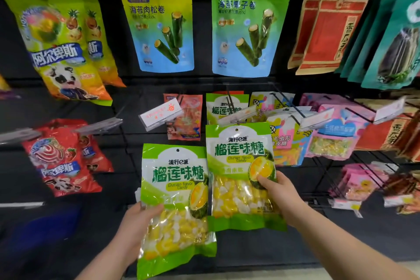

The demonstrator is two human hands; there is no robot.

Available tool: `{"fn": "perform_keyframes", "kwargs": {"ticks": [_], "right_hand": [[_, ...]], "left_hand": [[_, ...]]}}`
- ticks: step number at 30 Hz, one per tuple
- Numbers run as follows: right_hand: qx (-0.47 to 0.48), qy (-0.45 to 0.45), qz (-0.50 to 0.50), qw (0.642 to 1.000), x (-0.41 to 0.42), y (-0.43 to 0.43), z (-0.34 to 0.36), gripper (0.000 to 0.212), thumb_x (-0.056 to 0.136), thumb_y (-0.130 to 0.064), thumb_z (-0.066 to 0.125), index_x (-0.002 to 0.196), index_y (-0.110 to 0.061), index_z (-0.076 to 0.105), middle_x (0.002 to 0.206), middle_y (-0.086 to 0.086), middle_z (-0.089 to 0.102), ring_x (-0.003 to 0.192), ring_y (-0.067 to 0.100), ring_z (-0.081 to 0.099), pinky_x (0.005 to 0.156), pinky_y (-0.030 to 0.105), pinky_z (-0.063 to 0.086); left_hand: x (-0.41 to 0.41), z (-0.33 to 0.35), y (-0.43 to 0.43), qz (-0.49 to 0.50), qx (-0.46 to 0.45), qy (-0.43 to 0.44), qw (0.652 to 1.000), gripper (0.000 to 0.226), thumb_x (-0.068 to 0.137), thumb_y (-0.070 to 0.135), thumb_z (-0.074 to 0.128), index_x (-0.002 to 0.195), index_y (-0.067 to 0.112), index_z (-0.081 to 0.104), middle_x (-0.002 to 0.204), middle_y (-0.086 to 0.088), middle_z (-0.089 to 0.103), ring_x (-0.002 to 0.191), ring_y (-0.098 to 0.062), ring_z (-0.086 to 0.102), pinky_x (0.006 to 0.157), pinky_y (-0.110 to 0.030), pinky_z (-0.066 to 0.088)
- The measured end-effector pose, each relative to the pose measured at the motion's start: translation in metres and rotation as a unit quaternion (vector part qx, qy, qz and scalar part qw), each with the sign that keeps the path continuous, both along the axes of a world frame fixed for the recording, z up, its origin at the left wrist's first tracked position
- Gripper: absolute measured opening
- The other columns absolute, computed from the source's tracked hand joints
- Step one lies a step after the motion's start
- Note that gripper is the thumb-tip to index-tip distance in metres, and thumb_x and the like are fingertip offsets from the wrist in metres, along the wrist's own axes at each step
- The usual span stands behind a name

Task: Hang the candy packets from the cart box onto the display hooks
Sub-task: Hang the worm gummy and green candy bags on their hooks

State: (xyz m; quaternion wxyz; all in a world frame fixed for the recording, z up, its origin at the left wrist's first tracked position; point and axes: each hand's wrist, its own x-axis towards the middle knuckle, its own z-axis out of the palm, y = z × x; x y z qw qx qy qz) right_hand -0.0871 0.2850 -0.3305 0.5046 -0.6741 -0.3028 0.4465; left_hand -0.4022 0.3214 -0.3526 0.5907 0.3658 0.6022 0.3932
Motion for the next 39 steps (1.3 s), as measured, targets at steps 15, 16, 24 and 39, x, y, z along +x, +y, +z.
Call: {"fn": "perform_keyframes", "kwargs": {"ticks": [15, 16, 24, 39], "right_hand": [[-0.006, 0.022, -0.009, 1.0, 0.002, 0.016, 0.002, 0.02, 0.091, -0.022, 0.062, 0.111, -0.021, 0.056, 0.109, 0.009, 0.068, 0.096, 0.029, 0.067, 0.089, 0.052, 0.053], [-0.006, 0.023, -0.011, 1.0, 0.003, 0.016, 0.001, 0.02, 0.091, -0.022, 0.062, 0.11, -0.021, 0.056, 0.108, 0.009, 0.068, 0.096, 0.03, 0.067, 0.089, 0.053, 0.053], [-0.009, 0.04, -0.014, 0.999, 0.001, 0.015, 0.001, 0.025, 0.093, -0.019, 0.06, 0.116, -0.014, 0.056, 0.106, 0.012, 0.068, 0.092, 0.03, 0.068, 0.08, 0.047, 0.056], [0.024, -0.015, -0.009, 1.0, 0.016, 0.076, -0.025, 0.034, 0.093, -0.022, 0.06, 0.122, -0.031, 0.047, 0.126, 0.004, 0.059, 0.116, 0.027, 0.056, 0.102, 0.049, 0.044]], "left_hand": [[0.0, -0.003, 0.006, 0.007, 0.001, -0.014, 1.0, 0.072, 0.059, 0.028, 0.086, 0.121, 0.004, 0.06, 0.114, -0.016, 0.068, 0.111, -0.039, 0.061, 0.103, -0.059, 0.042], [0.001, 0.0, 0.005, 0.004, 0.003, -0.014, 1.0, 0.055, 0.069, 0.02, 0.082, 0.117, 0.003, 0.062, 0.11, -0.017, 0.069, 0.109, -0.04, 0.062, 0.102, -0.059, 0.042], [-0.004, 0.001, 0.006, -0.002, 0.0, 0.001, 1.0, 0.017, 0.085, 0.005, 0.067, 0.101, 0.006, 0.066, 0.102, -0.018, 0.071, 0.1, -0.038, 0.066, 0.098, -0.056, 0.046], [0.0, -0.025, 0.029, 0.002, -0.007, 0.012, 1.0, 0.014, 0.083, 0.0, 0.067, 0.097, 0.004, 0.067, 0.096, -0.019, 0.072, 0.095, -0.039, 0.066, 0.095, -0.054, 0.048]]}}
